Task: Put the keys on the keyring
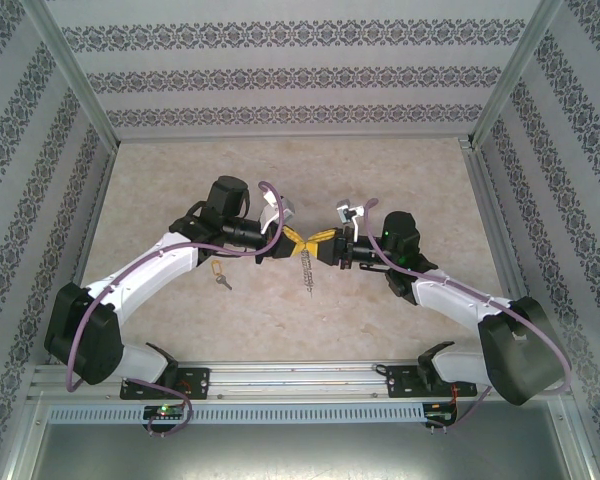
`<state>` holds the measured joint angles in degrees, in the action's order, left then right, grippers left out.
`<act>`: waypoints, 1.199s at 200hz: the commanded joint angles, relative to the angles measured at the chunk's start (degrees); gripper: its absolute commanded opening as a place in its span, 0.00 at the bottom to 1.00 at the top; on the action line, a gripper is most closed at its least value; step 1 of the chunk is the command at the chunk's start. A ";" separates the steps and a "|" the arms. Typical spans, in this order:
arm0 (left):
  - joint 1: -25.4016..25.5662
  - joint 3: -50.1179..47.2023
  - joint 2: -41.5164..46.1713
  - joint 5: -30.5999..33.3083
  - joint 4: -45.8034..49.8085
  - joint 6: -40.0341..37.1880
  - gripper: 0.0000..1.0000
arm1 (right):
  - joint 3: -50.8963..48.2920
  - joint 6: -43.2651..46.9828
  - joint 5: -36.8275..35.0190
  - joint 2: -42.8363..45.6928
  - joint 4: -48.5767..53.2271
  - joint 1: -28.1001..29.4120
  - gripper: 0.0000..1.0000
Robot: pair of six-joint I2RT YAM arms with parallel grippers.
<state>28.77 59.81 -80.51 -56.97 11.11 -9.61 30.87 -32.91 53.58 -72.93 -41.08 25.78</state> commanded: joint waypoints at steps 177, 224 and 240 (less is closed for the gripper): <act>-0.46 -5.11 5.35 13.94 -18.89 9.61 0.21 | -2.74 -1.17 -4.07 -0.90 -11.13 -2.06 0.00; -0.90 -11.47 9.97 18.06 -28.68 19.80 0.30 | -2.62 -4.19 -4.71 -1.60 -16.48 -3.13 0.00; -0.87 -12.95 9.97 16.89 -31.50 22.62 0.30 | -2.37 -5.46 -5.22 -2.12 -18.66 -3.18 0.00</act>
<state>28.05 49.06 -71.07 -41.04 -11.79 6.07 28.10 -36.05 49.25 -74.15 -52.16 22.96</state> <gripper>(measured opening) 0.297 0.053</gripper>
